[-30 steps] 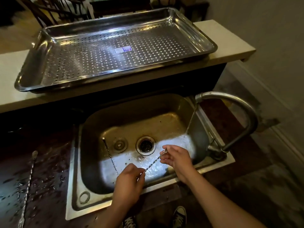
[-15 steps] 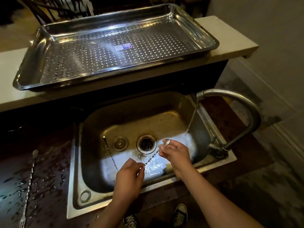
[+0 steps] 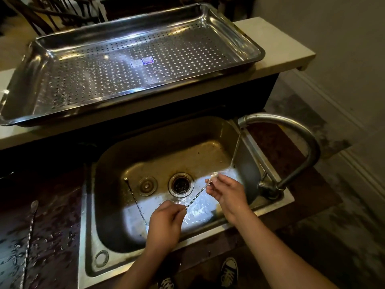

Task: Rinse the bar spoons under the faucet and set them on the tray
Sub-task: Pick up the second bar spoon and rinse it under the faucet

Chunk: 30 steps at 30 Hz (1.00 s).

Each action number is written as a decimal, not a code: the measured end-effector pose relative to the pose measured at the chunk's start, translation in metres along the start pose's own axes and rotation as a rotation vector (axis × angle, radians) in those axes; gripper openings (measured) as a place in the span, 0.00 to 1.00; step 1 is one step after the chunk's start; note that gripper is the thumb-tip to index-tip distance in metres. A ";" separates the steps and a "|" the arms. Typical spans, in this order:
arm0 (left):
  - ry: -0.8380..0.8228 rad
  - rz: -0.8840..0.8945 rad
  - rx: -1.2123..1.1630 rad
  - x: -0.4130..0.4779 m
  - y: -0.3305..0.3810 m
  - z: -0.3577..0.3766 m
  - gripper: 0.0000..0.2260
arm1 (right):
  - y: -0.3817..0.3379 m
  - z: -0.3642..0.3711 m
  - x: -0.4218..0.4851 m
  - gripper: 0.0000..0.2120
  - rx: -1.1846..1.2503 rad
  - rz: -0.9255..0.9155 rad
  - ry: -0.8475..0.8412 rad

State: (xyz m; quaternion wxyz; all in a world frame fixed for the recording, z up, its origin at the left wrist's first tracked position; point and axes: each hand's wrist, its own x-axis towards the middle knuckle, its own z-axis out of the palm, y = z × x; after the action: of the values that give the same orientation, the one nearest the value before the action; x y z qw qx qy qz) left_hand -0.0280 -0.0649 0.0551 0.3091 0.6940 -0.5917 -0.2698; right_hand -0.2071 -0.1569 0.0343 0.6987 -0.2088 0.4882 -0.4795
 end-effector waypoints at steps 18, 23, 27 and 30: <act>-0.290 -0.449 -0.507 0.023 0.003 0.017 0.12 | -0.005 -0.011 0.006 0.07 0.161 0.072 0.008; -0.242 -0.327 -0.369 0.031 0.006 0.023 0.09 | -0.021 -0.014 0.015 0.08 0.141 0.042 0.124; -0.140 -0.186 -0.210 0.039 0.011 0.030 0.08 | -0.024 -0.009 0.016 0.05 0.015 0.001 0.177; -0.063 -0.066 -0.070 0.044 0.016 0.033 0.05 | -0.034 -0.008 0.021 0.03 0.044 -0.046 0.256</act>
State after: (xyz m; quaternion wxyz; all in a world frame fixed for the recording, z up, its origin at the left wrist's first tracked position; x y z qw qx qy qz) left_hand -0.0565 -0.1136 0.0445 0.3051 0.6930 -0.5683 -0.3220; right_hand -0.2286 -0.1889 0.0463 0.6238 -0.1418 0.5580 -0.5285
